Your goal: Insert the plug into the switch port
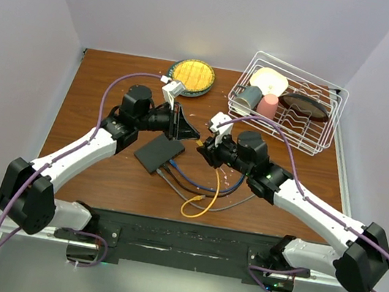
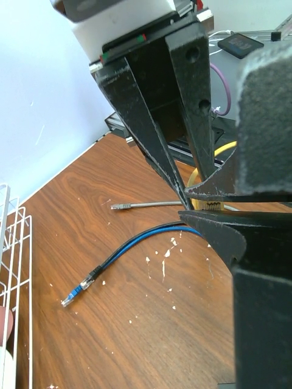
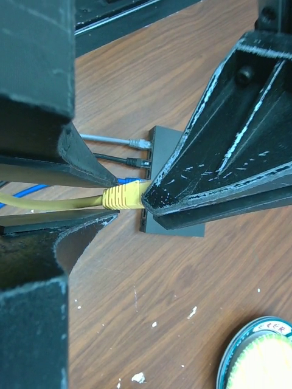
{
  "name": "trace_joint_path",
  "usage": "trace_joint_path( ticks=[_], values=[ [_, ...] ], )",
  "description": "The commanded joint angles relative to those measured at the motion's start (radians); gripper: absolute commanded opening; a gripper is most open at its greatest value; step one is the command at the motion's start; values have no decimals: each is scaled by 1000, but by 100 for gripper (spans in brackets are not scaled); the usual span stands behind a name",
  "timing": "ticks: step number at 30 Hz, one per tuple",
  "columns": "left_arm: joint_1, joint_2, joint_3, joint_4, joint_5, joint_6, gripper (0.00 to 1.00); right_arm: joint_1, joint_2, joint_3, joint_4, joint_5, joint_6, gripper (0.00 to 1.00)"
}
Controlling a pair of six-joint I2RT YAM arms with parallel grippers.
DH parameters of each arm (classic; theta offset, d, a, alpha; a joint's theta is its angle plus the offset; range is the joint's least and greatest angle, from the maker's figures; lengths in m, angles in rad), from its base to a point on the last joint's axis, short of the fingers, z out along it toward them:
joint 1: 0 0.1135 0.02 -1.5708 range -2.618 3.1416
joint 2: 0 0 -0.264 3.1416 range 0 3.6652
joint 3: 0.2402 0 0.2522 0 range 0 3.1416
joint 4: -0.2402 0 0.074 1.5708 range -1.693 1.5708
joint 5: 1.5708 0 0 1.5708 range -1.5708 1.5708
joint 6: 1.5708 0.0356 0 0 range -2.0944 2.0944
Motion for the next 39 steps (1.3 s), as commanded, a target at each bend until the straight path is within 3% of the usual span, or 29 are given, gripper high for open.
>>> trace_joint_path(
  ticks=[1, 3, 5, 18, 20, 21, 24, 27, 33, 39],
  values=[
    [7, -28, -1, 29, 24, 6, 0, 0, -4, 43, 55, 15, 11, 22],
    [7, -26, -3, 27, 22, 8, 0, -1, -10, 34, 68, 19, 40, 11],
    [7, -26, -6, 27, 22, 8, 0, -1, -21, 31, 71, 33, 43, 6],
    [11, -14, -15, 13, -10, 34, 2, -1, -29, 28, 79, 61, 61, 0],
    [19, -12, -18, 12, -20, 35, 13, -1, -29, 26, 75, 62, 58, 0],
    [24, -14, -18, 9, -36, 38, 32, -1, -27, 26, 73, 62, 60, 0],
    [50, -20, -23, 1, -89, 50, 60, -1, -18, 19, 68, 64, 61, 0],
    [84, -20, -26, -7, -152, 60, 74, -1, -12, 6, 70, 64, 69, 0],
    [148, -3, -17, -31, -301, 101, 90, -1, 22, -20, 90, 58, 101, 0],
    [214, 50, -4, -10, -358, 97, 94, -1, 62, -41, 123, 53, 129, 0]
  ],
)
